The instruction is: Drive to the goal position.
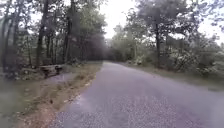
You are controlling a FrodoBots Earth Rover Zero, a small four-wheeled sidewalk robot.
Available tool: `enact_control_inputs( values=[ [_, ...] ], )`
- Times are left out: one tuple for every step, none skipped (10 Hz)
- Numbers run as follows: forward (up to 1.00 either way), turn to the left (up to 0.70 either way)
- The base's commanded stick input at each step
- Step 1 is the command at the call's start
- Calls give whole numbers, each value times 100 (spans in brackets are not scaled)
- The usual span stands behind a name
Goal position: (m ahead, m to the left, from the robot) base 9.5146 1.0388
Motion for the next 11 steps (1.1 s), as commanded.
enact_control_inputs(
  values=[
    [45, 0],
    [45, 0],
    [45, 0],
    [45, 0],
    [45, 0],
    [45, 0],
    [45, 0],
    [45, 0],
    [45, 0],
    [45, 0],
    [45, 0]
  ],
)
